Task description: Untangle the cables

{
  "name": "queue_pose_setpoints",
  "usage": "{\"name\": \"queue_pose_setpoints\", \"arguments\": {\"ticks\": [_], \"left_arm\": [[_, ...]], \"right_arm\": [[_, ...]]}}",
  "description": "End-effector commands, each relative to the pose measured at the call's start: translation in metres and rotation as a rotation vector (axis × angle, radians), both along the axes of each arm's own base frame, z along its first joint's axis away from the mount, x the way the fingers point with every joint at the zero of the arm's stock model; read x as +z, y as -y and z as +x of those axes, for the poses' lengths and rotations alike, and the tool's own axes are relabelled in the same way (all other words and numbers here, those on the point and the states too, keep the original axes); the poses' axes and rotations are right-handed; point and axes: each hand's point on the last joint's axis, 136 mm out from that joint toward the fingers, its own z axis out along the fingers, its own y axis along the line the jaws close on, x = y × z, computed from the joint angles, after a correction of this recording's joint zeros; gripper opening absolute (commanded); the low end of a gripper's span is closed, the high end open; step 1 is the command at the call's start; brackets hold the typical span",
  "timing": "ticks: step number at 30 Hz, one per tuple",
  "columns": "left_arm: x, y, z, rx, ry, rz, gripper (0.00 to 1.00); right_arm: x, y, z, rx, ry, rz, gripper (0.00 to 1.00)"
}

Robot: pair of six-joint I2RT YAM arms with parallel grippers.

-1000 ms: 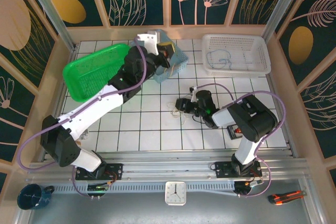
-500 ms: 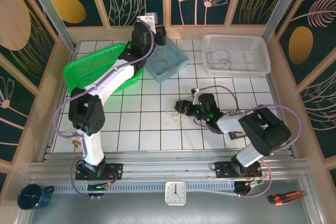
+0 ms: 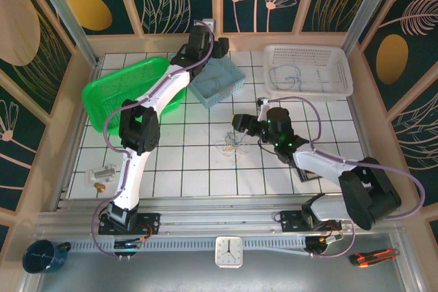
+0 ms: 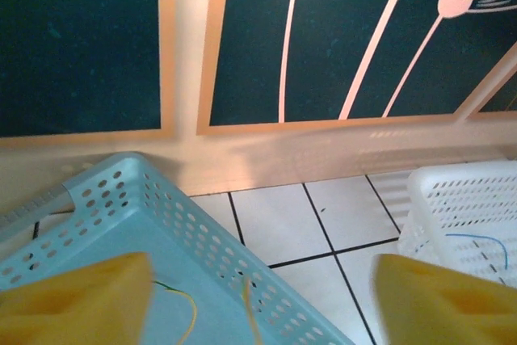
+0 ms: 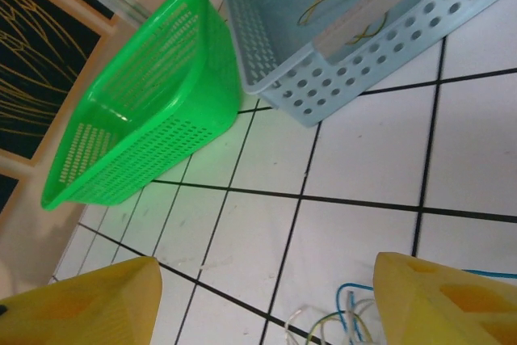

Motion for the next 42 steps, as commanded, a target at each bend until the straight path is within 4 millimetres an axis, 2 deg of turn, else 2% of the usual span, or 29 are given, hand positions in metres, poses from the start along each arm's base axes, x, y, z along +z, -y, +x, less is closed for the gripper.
{"name": "queue_pose_setpoints", "arguments": {"ticks": [1, 2, 8, 12, 14, 17, 20, 25, 27, 29, 33, 36, 38, 42], "left_arm": [[0.039, -0.007, -0.005, 0.001, 0.043, -0.005, 0.92], [0.044, -0.008, -0.007, -0.001, 0.048, -0.004, 0.98], [0.062, -0.011, -0.023, -0.03, 0.063, 0.0, 0.99], [0.065, -0.016, -0.037, -0.041, 0.062, -0.009, 0.99], [0.065, -0.017, -0.048, -0.056, 0.068, -0.034, 0.99], [0.058, -0.018, -0.066, -0.086, 0.061, -0.081, 0.99], [0.04, -0.017, -0.083, -0.123, 0.025, -0.121, 0.99], [0.011, -0.022, -0.118, -0.151, -0.028, -0.201, 0.99], [-0.003, -0.021, -0.137, -0.172, -0.055, -0.242, 0.99], [-0.02, -0.021, -0.157, -0.179, -0.095, -0.274, 0.99], [-0.036, -0.017, -0.206, -0.21, -0.134, -0.372, 0.99], [-0.047, -0.016, -0.24, -0.237, -0.15, -0.415, 0.99], [-0.05, -0.019, -0.254, -0.264, -0.151, -0.433, 0.99], [-0.049, -0.025, -0.263, -0.271, -0.145, -0.404, 0.99]], "right_arm": [[0.001, 0.015, 0.001, -0.043, 0.016, -0.073, 0.72], [0.0, 0.018, 0.001, -0.054, 0.017, -0.087, 0.72], [-0.01, 0.033, 0.001, -0.111, -0.001, -0.153, 0.78], [-0.012, 0.042, 0.001, -0.149, -0.008, -0.185, 0.88], [-0.014, 0.046, 0.001, -0.171, -0.012, -0.197, 0.99], [-0.012, 0.058, 0.005, -0.242, -0.006, -0.209, 0.99], [-0.013, 0.069, 0.009, -0.314, -0.018, -0.217, 0.99], [-0.017, 0.07, 0.007, -0.313, -0.031, -0.233, 0.99], [-0.02, 0.065, 0.002, -0.266, -0.037, -0.231, 0.98], [-0.025, 0.062, -0.007, -0.224, -0.054, -0.231, 0.91], [-0.034, 0.059, -0.026, -0.158, -0.09, -0.217, 0.75], [-0.039, 0.064, -0.038, -0.152, -0.117, -0.214, 0.69], [-0.042, 0.071, -0.039, -0.17, -0.145, -0.209, 0.66], [-0.034, 0.08, -0.03, -0.205, -0.163, -0.172, 0.62]]}}
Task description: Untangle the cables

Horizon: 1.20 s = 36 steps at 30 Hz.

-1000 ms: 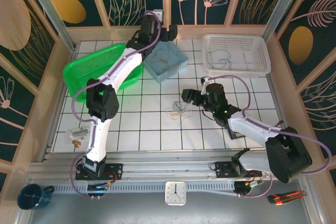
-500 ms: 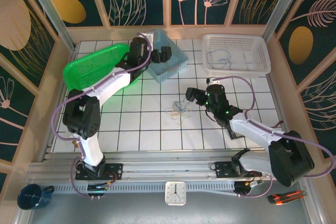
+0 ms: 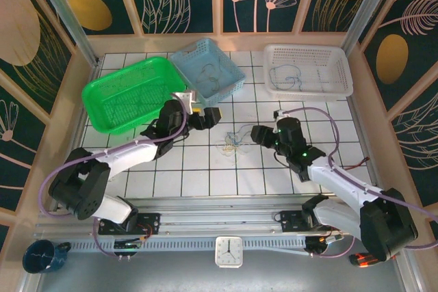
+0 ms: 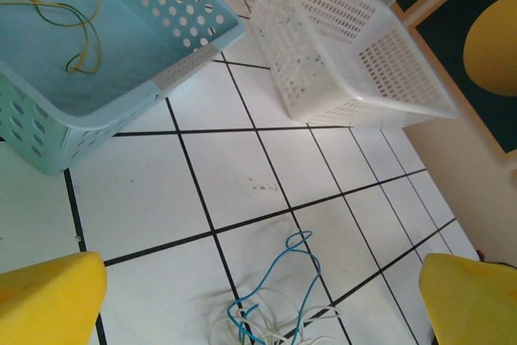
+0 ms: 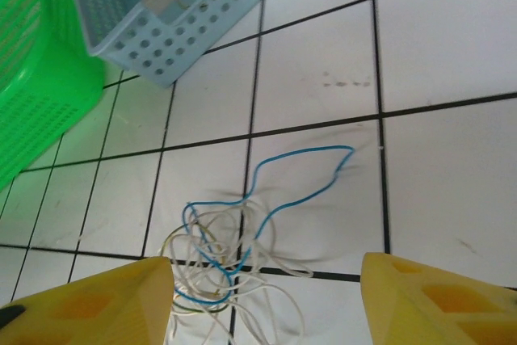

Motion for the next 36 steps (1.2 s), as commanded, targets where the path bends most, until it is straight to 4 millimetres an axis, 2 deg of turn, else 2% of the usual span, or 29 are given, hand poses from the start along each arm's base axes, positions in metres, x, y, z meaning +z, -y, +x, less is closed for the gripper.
{"name": "queue_pose_setpoints", "arguments": {"ticks": [1, 8, 14, 17, 19, 23, 30, 36], "left_arm": [[0.035, -0.002, 0.001, 0.003, 0.087, -0.072, 0.99], [0.058, -0.02, 0.01, 0.118, 0.15, -0.083, 0.99], [0.08, -0.033, 0.012, 0.183, 0.214, -0.072, 0.99], [0.081, -0.043, 0.014, 0.238, 0.203, -0.071, 0.99], [0.082, -0.043, 0.012, 0.231, 0.213, -0.069, 0.99], [0.078, -0.039, 0.011, 0.21, 0.185, -0.064, 0.99], [0.071, -0.018, 0.005, 0.087, 0.164, -0.072, 0.99], [0.052, -0.012, 0.006, 0.065, 0.117, -0.065, 0.99]], "right_arm": [[0.006, 0.008, 0.004, -0.026, -0.027, 0.049, 0.62], [0.041, 0.018, 0.038, -0.045, -0.009, 0.199, 0.63], [0.107, 0.025, 0.066, -0.045, 0.103, 0.226, 0.64], [0.124, 0.025, 0.073, -0.04, 0.122, 0.209, 0.65], [0.124, 0.025, 0.075, -0.037, 0.117, 0.197, 0.65], [0.104, 0.022, 0.077, -0.027, 0.061, 0.183, 0.64], [0.021, 0.021, 0.069, -0.036, -0.117, 0.149, 0.58], [-0.029, 0.014, 0.05, -0.032, -0.2, 0.113, 0.48]]}}
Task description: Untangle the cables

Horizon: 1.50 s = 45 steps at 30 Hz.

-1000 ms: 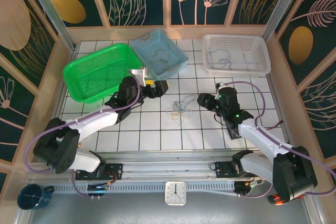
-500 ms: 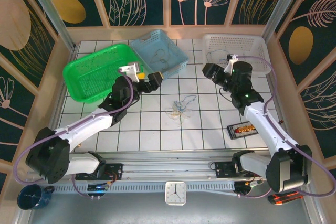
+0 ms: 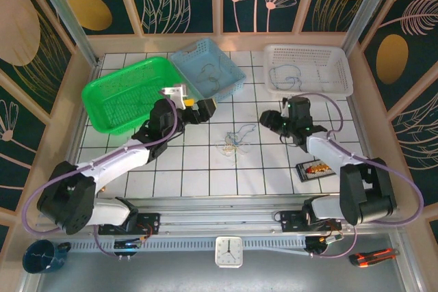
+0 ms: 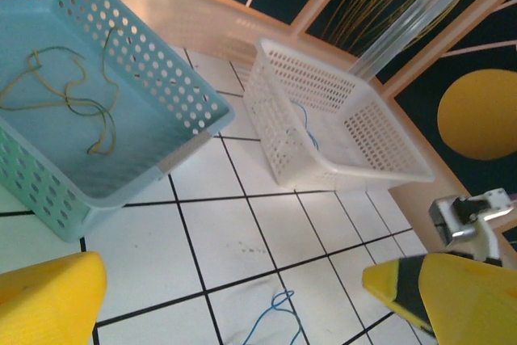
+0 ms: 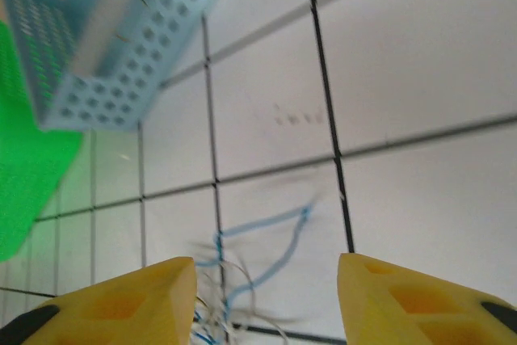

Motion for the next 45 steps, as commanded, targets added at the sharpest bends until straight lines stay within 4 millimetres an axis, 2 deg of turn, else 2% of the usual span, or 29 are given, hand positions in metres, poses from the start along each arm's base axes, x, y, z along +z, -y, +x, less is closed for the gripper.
{"name": "queue_pose_setpoints", "arguments": {"ticks": [1, 7, 12, 26, 31, 35, 37, 38, 45], "left_arm": [[0.001, 0.007, 0.003, -0.031, -0.005, -0.015, 0.99], [-0.011, 0.015, 0.004, -0.063, -0.04, -0.013, 0.99], [-0.016, 0.019, 0.005, -0.077, -0.057, -0.014, 0.99], [-0.018, 0.02, 0.007, -0.075, -0.059, -0.009, 0.99], [-0.019, 0.02, 0.009, -0.076, -0.061, -0.009, 0.99], [-0.021, 0.021, 0.008, -0.075, -0.064, -0.007, 0.99], [-0.022, 0.021, 0.008, -0.078, -0.063, -0.004, 0.99], [-0.023, 0.021, 0.008, -0.081, -0.063, -0.001, 0.99], [-0.041, 0.017, 0.003, -0.082, -0.084, 0.032, 0.99]], "right_arm": [[-0.012, -0.009, -0.001, 0.015, 0.009, -0.001, 0.47], [-0.033, -0.029, -0.007, 0.049, -0.03, -0.008, 0.49], [-0.04, -0.042, -0.003, 0.065, -0.043, 0.011, 0.49], [-0.046, -0.052, 0.008, 0.055, -0.055, 0.058, 0.46], [-0.049, -0.054, 0.01, 0.054, -0.06, 0.068, 0.38], [-0.049, -0.057, 0.013, 0.065, -0.061, 0.077, 0.18], [-0.037, -0.061, 0.017, 0.083, -0.032, 0.092, 0.03], [-0.03, -0.062, 0.019, 0.091, -0.016, 0.097, 0.0], [0.051, -0.074, 0.025, 0.158, 0.151, 0.142, 0.0]]}}
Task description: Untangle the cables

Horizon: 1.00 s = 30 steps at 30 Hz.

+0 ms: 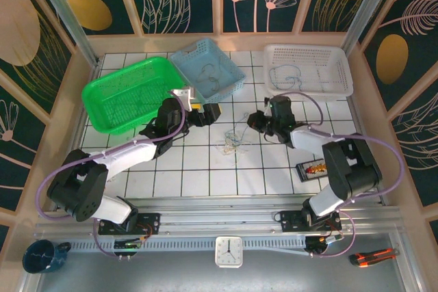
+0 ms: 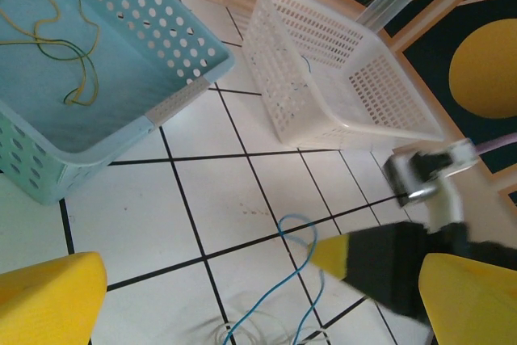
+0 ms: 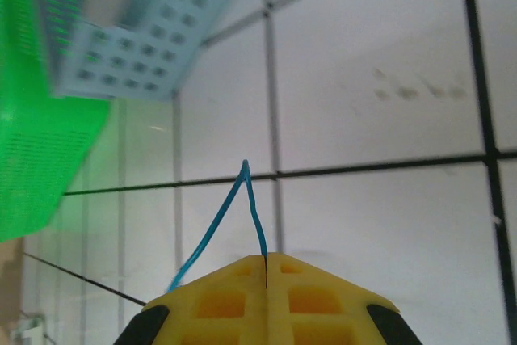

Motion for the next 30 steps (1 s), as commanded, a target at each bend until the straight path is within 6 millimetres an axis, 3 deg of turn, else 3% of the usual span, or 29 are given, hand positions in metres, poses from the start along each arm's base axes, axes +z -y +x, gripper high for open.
{"name": "queue_pose_setpoints", "arguments": {"ticks": [1, 6, 10, 19, 30], "left_arm": [[-0.011, -0.001, -0.002, -0.015, -0.004, 0.006, 0.99], [-0.024, 0.002, -0.006, -0.041, -0.019, 0.012, 0.99], [-0.031, 0.002, -0.007, -0.049, -0.023, 0.017, 0.99], [-0.032, 0.012, -0.009, -0.102, -0.014, -0.004, 0.96], [-0.016, 0.032, -0.009, -0.19, 0.036, -0.063, 0.88]], "right_arm": [[0.066, -0.013, 0.003, 0.066, 0.156, 0.051, 0.0], [0.119, -0.023, -0.009, 0.118, 0.28, 0.083, 0.0], [0.144, -0.023, -0.015, 0.12, 0.332, 0.095, 0.0], [0.149, -0.024, -0.02, 0.121, 0.342, 0.105, 0.0], [0.184, -0.039, -0.029, 0.164, 0.412, 0.115, 0.0]]}}
